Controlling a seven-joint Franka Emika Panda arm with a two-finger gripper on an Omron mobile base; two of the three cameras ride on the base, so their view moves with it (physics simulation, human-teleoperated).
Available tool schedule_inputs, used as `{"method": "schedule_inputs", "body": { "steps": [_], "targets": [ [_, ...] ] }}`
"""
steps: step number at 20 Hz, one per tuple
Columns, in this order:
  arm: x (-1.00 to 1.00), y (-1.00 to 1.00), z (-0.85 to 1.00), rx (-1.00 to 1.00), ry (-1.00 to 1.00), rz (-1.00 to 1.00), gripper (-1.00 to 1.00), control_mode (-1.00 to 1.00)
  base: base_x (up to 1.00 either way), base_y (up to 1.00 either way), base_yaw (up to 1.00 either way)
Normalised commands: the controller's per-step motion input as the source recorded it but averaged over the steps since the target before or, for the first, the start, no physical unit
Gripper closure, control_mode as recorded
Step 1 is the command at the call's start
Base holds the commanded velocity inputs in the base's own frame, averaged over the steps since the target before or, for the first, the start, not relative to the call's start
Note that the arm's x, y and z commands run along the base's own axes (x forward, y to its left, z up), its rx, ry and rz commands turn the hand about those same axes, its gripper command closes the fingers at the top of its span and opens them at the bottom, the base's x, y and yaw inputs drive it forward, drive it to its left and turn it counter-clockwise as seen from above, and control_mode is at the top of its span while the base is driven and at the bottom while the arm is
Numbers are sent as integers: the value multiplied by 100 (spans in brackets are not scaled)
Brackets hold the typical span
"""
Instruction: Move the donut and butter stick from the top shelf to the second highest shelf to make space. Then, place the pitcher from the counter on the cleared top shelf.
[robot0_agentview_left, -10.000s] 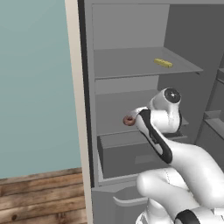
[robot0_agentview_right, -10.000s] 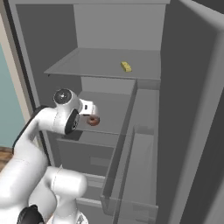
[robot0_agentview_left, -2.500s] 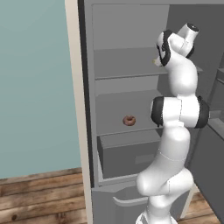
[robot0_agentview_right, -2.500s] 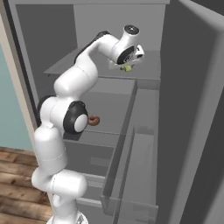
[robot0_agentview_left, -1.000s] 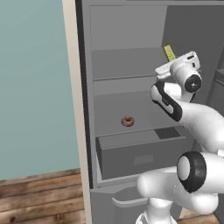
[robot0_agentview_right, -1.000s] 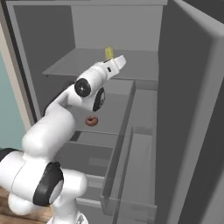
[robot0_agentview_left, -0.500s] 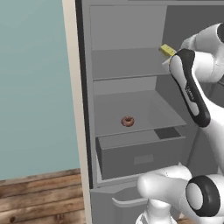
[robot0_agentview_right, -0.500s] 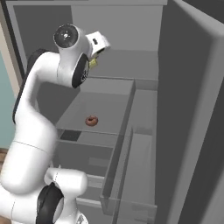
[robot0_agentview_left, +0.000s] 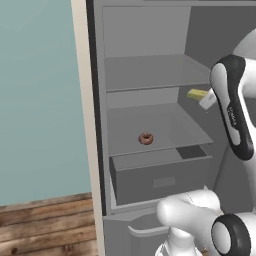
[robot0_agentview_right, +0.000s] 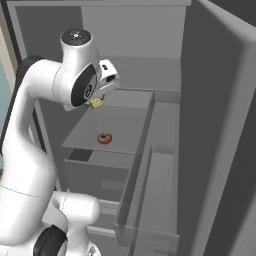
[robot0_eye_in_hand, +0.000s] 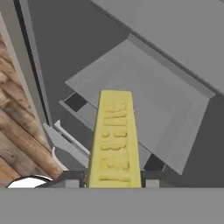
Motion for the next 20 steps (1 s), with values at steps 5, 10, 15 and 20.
{"method": "schedule_inputs", "body": {
  "steps": [5, 10, 15, 20],
  "targets": [
    [-56, 3, -100, -6, 11, 0, 100, -100, 0, 0, 0],
    [-30, 14, -88, -3, 11, 0, 100, -100, 0, 0, 0],
    [0, 1, -73, 2, 5, 0, 100, -100, 0, 0, 0],
    [33, -1, -16, 12, 0, -2, 100, -100, 0, 0, 0]
  ]
}}
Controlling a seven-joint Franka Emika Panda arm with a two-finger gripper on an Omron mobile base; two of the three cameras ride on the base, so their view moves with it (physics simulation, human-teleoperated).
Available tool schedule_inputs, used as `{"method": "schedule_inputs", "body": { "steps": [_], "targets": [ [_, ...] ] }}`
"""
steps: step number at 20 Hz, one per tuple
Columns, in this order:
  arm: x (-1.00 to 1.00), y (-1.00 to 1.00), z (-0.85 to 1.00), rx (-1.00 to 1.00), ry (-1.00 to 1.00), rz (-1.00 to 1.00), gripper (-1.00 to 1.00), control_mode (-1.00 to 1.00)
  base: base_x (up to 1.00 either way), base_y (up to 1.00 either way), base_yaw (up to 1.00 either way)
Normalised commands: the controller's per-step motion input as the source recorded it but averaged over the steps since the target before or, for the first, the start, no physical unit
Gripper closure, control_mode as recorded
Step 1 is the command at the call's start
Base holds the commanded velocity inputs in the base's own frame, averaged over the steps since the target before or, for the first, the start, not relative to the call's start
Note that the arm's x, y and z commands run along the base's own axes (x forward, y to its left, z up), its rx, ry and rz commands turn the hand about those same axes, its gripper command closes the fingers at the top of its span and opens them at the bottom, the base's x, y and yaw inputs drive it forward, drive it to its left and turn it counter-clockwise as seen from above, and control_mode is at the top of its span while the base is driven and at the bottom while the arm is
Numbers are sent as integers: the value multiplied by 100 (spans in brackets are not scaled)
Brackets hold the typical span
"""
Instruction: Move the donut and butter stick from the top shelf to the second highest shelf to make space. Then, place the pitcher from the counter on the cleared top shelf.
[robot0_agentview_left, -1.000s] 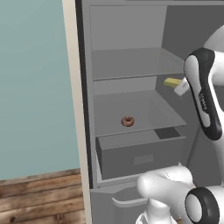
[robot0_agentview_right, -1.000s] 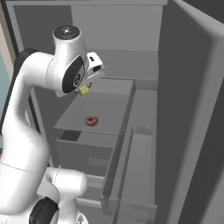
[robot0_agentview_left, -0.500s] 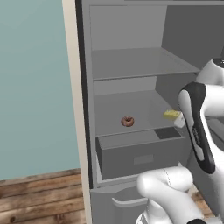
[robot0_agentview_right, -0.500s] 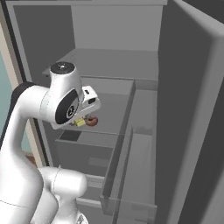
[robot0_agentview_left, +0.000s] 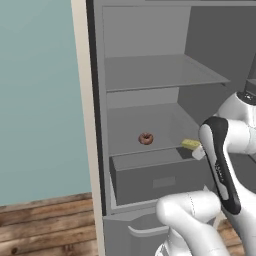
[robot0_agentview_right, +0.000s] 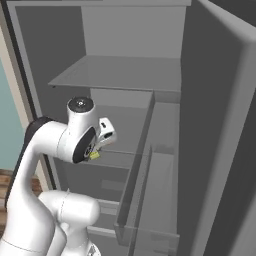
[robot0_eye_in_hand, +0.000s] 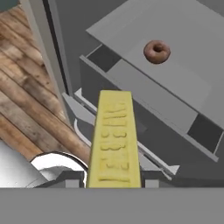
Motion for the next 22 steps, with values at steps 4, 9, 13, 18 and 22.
{"method": "schedule_inputs", "body": {
  "steps": [4, 9, 13, 18, 22],
  "targets": [
    [53, -5, -9, 14, 0, -5, 100, -100, 0, 0, 0],
    [69, -10, -22, 10, 0, -7, 100, -100, 0, 0, 0],
    [71, -13, -33, 2, 1, -11, 100, -100, 0, 0, 0],
    [66, -6, -49, 0, 0, -14, 100, -100, 0, 0, 0],
    [61, -6, -58, 0, -1, -13, 100, -100, 0, 0, 0]
  ]
}}
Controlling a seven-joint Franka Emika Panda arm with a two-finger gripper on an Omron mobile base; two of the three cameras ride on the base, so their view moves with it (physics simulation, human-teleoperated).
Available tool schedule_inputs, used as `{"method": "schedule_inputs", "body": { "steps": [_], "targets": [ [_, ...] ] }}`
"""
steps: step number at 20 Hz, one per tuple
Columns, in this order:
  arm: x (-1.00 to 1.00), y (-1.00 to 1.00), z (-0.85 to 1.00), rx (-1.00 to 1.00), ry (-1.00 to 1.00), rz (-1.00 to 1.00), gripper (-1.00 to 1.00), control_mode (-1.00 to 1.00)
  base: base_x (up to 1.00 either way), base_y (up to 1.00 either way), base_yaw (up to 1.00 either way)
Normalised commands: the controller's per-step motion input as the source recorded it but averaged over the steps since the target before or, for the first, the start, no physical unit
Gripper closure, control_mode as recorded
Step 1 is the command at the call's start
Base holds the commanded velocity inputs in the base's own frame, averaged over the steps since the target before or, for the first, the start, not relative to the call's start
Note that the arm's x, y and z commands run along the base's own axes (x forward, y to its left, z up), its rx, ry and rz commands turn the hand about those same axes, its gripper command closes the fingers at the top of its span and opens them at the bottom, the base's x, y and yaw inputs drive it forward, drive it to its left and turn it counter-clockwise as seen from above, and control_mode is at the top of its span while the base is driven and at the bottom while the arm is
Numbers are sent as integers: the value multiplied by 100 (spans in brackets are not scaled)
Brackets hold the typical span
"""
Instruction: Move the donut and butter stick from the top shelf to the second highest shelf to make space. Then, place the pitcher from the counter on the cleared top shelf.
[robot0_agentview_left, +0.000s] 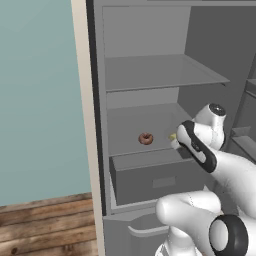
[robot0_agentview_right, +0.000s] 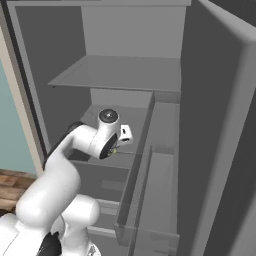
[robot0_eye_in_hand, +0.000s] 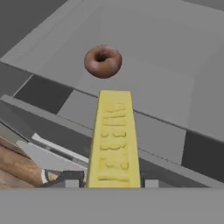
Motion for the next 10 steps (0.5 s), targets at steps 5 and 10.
{"method": "schedule_inputs", "body": {
  "steps": [5, 10],
  "targets": [
    [68, -5, -41, 0, 0, -12, 100, -100, 0, 0, 0],
    [67, -9, -28, 0, 0, -10, 100, -100, 0, 0, 0]
  ]
}}
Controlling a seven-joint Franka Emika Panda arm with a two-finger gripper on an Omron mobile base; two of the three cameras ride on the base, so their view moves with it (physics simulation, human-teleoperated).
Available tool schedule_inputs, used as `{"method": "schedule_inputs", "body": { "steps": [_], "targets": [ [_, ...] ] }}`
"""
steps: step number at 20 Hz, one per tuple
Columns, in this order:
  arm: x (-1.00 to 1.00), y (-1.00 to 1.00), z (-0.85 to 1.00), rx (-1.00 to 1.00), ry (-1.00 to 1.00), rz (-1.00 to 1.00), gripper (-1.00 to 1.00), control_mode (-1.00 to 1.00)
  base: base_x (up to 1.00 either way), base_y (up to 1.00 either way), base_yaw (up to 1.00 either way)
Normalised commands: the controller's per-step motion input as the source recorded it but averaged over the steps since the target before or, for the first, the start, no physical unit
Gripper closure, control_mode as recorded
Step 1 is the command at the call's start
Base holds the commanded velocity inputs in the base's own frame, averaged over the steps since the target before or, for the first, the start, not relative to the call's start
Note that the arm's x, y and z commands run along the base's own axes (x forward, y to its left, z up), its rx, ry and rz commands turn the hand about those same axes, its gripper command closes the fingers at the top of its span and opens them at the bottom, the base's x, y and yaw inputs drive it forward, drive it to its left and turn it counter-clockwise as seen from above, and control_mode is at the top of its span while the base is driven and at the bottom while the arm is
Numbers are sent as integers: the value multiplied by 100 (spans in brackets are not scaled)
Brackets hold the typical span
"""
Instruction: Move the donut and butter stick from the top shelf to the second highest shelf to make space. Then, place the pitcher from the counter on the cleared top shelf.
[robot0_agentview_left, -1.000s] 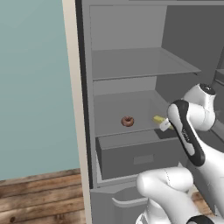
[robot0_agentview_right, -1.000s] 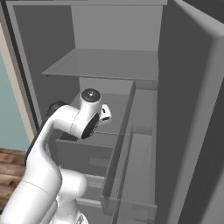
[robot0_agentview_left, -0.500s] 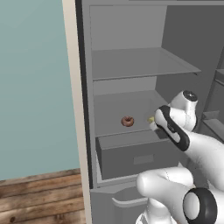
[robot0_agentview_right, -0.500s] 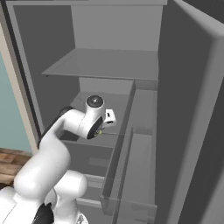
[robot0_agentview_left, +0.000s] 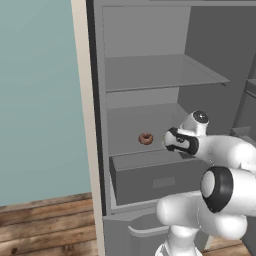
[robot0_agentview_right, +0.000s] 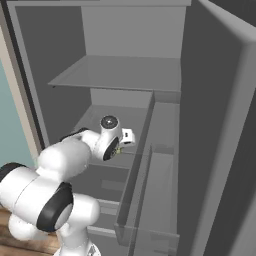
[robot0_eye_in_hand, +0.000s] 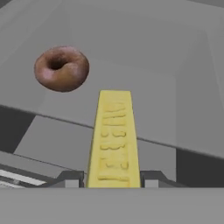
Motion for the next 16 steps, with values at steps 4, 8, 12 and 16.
{"method": "schedule_inputs", "body": {
  "steps": [4, 8, 12, 16],
  "targets": [
    [63, -22, -12, 2, 0, -9, 100, -100, 0, 0, 0],
    [57, -35, -4, 4, 0, -7, 100, -100, 0, 0, 0],
    [59, -33, -4, 4, 0, -4, 100, -100, 0, 0, 0],
    [62, -14, -8, 4, 0, 0, 100, -100, 0, 0, 0]
  ]
}}
